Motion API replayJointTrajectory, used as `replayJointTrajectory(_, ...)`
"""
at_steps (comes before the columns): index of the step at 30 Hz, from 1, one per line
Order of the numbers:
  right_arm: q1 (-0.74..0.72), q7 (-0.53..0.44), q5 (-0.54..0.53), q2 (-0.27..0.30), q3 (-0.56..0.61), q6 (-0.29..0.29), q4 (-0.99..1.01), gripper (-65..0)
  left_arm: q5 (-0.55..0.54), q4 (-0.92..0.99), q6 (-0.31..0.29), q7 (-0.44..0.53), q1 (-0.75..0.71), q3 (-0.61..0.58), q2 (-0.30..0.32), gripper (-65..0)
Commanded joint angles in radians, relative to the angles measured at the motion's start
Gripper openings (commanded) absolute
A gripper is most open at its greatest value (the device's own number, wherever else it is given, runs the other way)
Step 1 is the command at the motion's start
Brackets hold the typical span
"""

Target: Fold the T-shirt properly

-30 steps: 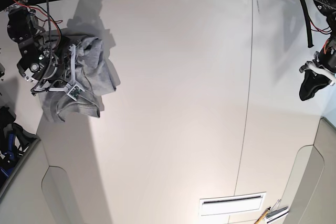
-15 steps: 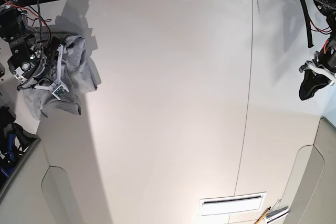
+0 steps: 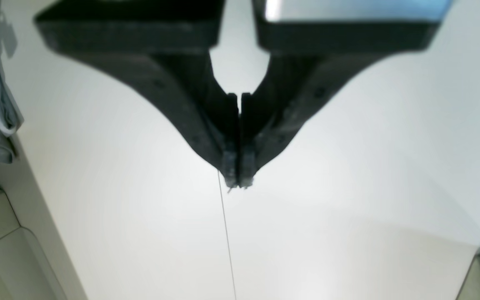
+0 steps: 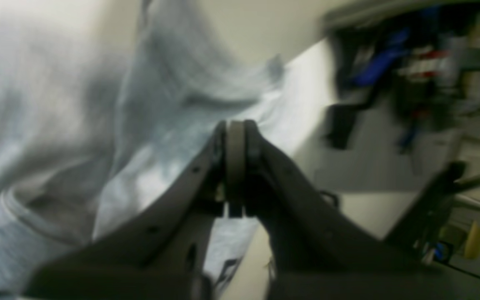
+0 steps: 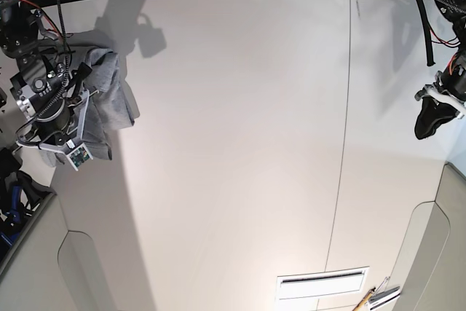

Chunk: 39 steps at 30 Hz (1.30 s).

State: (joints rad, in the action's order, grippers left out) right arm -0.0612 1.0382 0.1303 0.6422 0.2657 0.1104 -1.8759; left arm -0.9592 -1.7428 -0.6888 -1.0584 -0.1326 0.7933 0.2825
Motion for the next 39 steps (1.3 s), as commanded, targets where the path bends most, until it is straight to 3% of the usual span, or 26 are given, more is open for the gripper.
replayJointTrajectory(1,-0.014,-0.008,0.031,0.005,-0.017,-0.026,-0.032,-65.0,-0.026,-0.016,-0.007,0.009,0.009,0.004,0.017,-65.0)
replayJointTrajectory(7,0.026,0.009,0.035,-0.066,-0.08,-0.055,-0.081,-65.0,-0.165,-0.016,-0.009,-0.107,-0.058,0.004,0.017,-65.0)
replayJointTrajectory(11,0.106,0.019,-0.029,-0.08,-0.106,-0.019,-0.091,-65.0,-0.314,-0.016,-0.009,-0.225,-0.149,0.004,0.017,-65.0)
replayJointTrajectory(19,0.391,0.06,-0.011,-0.077,-0.115,0.031,-0.248,-65.0,-0.521,-0.017,-0.009,-0.338,-0.337,0.025,0.018,-65.0)
replayJointTrajectory(25,0.624,0.087,0.068,-0.07,-0.152,0.07,-0.42,-65.0,-0.524,-0.017,-0.009,-0.338,-0.468,0.136,0.024,-65.0)
replayJointTrajectory(29,0.758,0.097,0.071,-0.027,-0.209,0.109,-0.48,-65.0,-0.524,-0.017,-0.009,-0.338,-0.554,0.238,0.04,-65.0)
replayJointTrajectory(33,0.89,0.129,-0.001,0.032,-0.267,0.197,-0.48,-65.0,-0.524,-0.017,-0.009,-0.338,-0.668,0.289,0.06,-65.0)
replayJointTrajectory(39,1.079,0.18,-0.372,0.061,-0.301,0.464,-0.472,-65.0,-0.524,-0.017,-0.009,-0.338,-0.858,0.286,0.147,-65.0)
